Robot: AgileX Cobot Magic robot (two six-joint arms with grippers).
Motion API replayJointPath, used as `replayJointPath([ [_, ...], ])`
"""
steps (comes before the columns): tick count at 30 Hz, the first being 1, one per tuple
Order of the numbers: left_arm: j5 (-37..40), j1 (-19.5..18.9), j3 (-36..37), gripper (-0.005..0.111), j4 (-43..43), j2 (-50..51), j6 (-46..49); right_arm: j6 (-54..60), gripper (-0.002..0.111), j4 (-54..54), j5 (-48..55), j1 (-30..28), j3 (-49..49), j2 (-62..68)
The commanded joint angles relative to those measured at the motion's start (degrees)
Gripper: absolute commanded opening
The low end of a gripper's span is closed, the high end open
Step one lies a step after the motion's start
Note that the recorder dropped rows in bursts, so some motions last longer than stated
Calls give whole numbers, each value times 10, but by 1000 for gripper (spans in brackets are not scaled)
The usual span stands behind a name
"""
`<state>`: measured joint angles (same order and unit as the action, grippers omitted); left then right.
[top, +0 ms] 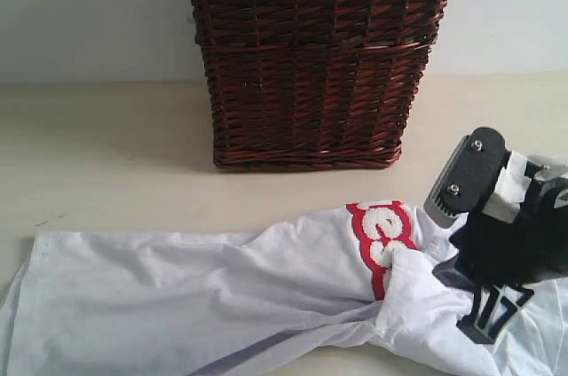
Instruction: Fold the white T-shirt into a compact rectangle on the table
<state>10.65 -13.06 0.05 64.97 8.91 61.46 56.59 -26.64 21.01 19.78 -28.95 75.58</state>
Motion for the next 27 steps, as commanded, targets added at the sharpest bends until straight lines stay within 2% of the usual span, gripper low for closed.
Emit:
replayJointPath([
  [1,2,-1,-1,0,-1,-3,-3,-50,42,-3,2,2,16,-5],
  [6,2,-1,-1,0,-1,-3,-3,-105,42,62,-33,2,17,-5],
  [8,2,-1,-1,0,-1,-3,-3,-202,42,145,-74,-9,17,-5],
  [13,2,-1,-1,0,-1,-3,-3,-448,42,341,-87,-96,17,0],
  [16,2,-1,-1,0,-1,-3,-3,-543,42,373,-69,-148,17,0],
  [19,2,-1,-1,0,-1,-3,-3,-547,42,370,-17,-168,17,0],
  [23,2,-1,-1,0,-1,-3,-3,-471,42,337,70,-168,17,0],
  [27,2,-1,-1,0,-1,-3,-3,-414,42,292,47,-168,17,1],
])
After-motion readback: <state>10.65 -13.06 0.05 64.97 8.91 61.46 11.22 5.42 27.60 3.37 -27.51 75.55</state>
